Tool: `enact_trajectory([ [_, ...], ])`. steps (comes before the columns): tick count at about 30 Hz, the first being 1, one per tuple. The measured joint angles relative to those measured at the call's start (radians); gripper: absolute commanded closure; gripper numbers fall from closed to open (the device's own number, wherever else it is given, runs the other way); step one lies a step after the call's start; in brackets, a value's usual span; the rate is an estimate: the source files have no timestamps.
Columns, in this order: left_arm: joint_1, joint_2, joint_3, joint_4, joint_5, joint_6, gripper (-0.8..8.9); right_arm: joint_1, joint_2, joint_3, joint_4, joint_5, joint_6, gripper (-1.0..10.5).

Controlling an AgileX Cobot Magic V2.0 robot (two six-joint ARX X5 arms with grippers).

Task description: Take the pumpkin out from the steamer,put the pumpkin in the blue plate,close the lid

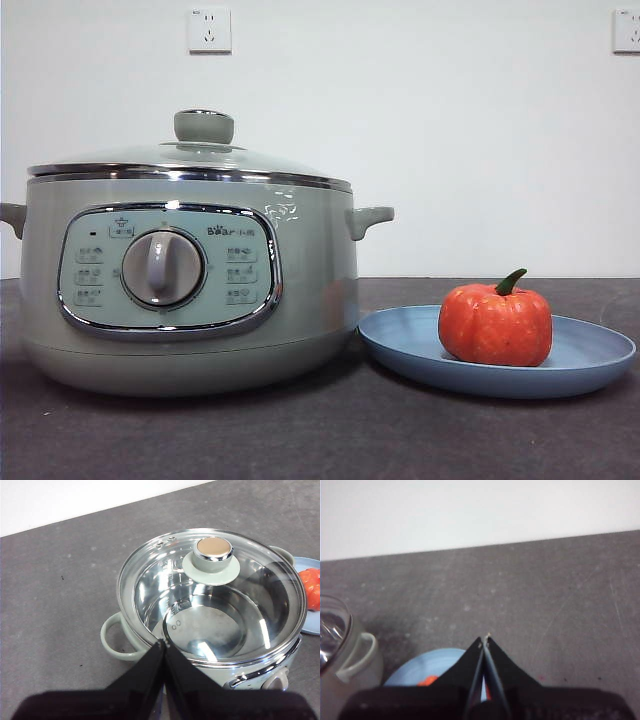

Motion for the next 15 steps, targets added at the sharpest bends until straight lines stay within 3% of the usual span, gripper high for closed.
enact_trajectory([
  [7, 0.015, -0.028, 0.000, -0.022, -0.009, 0.013, 8.17, 0.000, 0.000, 0.000, -0.055, 0.000, 0.000, 9.6],
  [11, 0.097, -0.097, -0.013, 0.016, 0.038, 0.021, 8.17, 0.000, 0.000, 0.000, -0.077, 0.000, 0.000, 9.6],
  [15, 0.218, -0.180, -0.083, 0.170, 0.103, 0.027, 8.17, 0.000, 0.000, 0.000, -0.100, 0.000, 0.000, 9.6],
])
